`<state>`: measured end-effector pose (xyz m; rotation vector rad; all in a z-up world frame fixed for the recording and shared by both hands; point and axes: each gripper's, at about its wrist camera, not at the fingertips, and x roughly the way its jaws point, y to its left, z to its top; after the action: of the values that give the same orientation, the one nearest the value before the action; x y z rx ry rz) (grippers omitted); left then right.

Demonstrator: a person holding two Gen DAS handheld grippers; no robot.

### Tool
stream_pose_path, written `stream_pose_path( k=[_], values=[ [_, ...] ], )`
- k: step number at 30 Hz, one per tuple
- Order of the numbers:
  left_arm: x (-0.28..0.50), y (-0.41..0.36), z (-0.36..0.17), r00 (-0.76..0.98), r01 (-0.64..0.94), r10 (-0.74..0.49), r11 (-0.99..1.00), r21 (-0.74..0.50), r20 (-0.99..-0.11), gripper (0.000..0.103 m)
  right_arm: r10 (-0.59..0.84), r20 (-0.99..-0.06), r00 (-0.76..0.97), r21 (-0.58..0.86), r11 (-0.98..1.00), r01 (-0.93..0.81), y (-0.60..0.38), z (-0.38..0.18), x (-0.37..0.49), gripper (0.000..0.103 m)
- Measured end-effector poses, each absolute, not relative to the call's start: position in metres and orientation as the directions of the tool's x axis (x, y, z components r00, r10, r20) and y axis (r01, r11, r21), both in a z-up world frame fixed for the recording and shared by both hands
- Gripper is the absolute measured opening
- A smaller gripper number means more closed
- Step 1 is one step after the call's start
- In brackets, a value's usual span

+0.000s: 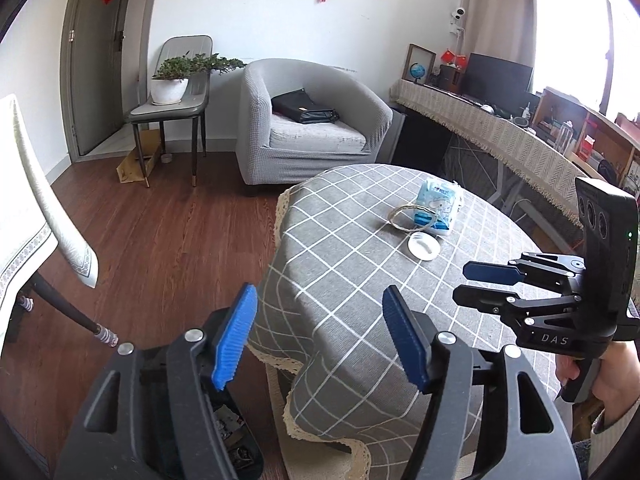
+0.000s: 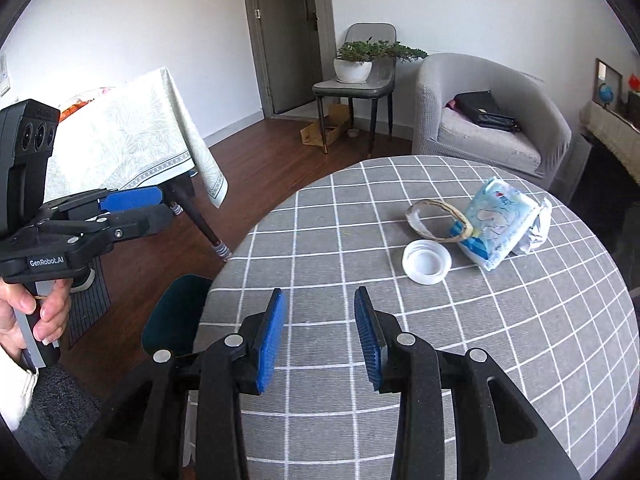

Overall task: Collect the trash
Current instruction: 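Move both open tools back over the table, then grasp another white lid with left tool while right tool grasps the blue wipes pack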

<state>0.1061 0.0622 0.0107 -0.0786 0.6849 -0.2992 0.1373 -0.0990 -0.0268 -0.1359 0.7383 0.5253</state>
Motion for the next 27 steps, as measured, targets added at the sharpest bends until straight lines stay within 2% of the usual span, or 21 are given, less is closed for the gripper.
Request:
stream_pose_path(
  k=[12, 16, 18, 27],
  values=[
    [0.153, -0.016, -0.010, 0.662, 0.378, -0.368, 0.916, -0.133, -0.653, 0.072, 0.360, -0.659, 0.660, 0.081, 0.907, -0.414, -0.165, -0.020, 0.170, 0.036],
    [0.168, -0.041, -0.016, 0.636, 0.410, -0.387, 0.902, -0.132, -0.668, 0.072, 0.354, -0.663, 0.660, 0.099, 0.915, -0.392, -0.181, -0.022, 0.182, 0.046],
    [0.176, -0.051, -0.019, 0.626, 0.416, -0.387, 0.900, -0.131, -0.677, 0.072, 0.359, -0.664, 0.656, 0.115, 0.916, -0.385, -0.189, -0.023, 0.186, 0.047],
    [0.205, -0.084, -0.033, 0.573, 0.443, -0.381, 0.889, -0.117, -0.726, 0.071, 0.480, -0.643, 0.597, 0.305, 0.875, -0.375, -0.216, -0.032, 0.215, 0.047]
  ],
)
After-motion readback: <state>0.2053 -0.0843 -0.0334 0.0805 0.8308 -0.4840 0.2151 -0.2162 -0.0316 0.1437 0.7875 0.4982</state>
